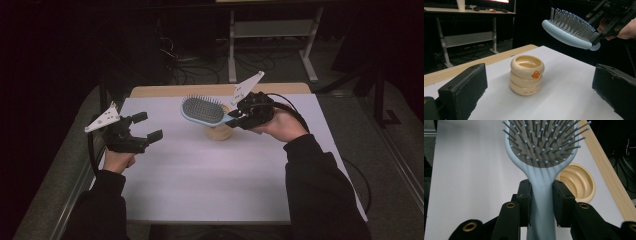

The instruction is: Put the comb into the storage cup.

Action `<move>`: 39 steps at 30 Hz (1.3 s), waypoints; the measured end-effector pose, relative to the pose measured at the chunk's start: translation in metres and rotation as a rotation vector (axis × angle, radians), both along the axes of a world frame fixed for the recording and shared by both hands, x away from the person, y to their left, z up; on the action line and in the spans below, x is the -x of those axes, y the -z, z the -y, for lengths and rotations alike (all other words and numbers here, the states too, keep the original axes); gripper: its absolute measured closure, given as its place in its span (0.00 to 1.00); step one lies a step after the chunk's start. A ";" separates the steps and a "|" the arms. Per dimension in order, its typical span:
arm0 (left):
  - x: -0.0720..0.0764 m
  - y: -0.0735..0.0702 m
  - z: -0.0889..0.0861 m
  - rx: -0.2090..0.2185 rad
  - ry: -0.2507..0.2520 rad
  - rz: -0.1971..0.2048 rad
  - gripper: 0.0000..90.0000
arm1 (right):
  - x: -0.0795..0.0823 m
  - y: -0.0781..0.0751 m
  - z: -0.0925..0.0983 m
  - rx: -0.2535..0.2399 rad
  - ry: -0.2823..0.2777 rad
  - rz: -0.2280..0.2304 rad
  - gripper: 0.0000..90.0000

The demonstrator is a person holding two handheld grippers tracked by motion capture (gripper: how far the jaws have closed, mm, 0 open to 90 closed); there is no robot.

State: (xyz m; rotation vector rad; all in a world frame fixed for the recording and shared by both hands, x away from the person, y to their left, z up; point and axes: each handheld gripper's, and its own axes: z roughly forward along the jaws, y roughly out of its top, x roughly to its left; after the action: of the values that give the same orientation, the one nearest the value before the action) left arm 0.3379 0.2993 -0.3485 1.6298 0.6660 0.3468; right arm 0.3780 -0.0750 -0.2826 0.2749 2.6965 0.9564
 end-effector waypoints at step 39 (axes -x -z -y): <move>-0.027 -0.040 0.073 0.138 0.095 -0.128 0.00 | -0.003 -0.016 -0.025 -0.051 -0.017 0.056 0.76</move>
State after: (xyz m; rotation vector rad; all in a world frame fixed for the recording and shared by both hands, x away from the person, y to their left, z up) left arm 0.3648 0.2262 -0.3087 1.5544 0.6907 0.1249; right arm 0.3814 -0.0497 -0.2665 0.2316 2.6307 1.0242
